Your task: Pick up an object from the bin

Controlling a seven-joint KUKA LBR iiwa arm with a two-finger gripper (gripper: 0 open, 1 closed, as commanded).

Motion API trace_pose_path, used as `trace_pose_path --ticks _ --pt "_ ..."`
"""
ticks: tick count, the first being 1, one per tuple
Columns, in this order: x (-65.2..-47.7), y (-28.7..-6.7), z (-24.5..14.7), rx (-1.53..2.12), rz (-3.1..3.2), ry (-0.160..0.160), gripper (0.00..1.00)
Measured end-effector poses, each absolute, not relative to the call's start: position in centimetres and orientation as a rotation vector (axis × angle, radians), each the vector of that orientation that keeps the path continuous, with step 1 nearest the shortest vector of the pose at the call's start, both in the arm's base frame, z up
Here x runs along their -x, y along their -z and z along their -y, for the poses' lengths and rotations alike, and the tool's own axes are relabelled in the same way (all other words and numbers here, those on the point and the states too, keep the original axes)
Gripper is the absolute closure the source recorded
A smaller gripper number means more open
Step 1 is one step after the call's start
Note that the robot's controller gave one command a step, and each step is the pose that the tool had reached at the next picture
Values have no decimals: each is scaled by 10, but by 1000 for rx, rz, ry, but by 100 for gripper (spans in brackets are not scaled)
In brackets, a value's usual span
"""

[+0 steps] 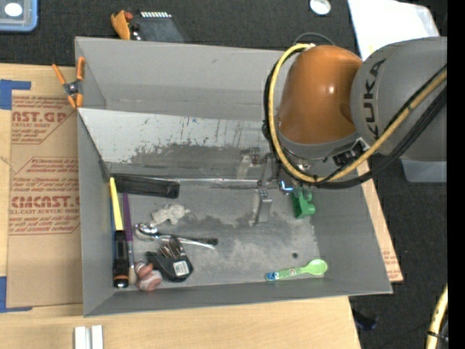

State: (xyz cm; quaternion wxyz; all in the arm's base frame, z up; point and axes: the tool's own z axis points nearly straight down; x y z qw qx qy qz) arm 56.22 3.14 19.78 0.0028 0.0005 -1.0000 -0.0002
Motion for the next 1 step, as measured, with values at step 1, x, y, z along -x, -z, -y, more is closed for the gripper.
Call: trace_pose_path --ticks 1 --pt "-564 -203 -31 0 3144 1 0"
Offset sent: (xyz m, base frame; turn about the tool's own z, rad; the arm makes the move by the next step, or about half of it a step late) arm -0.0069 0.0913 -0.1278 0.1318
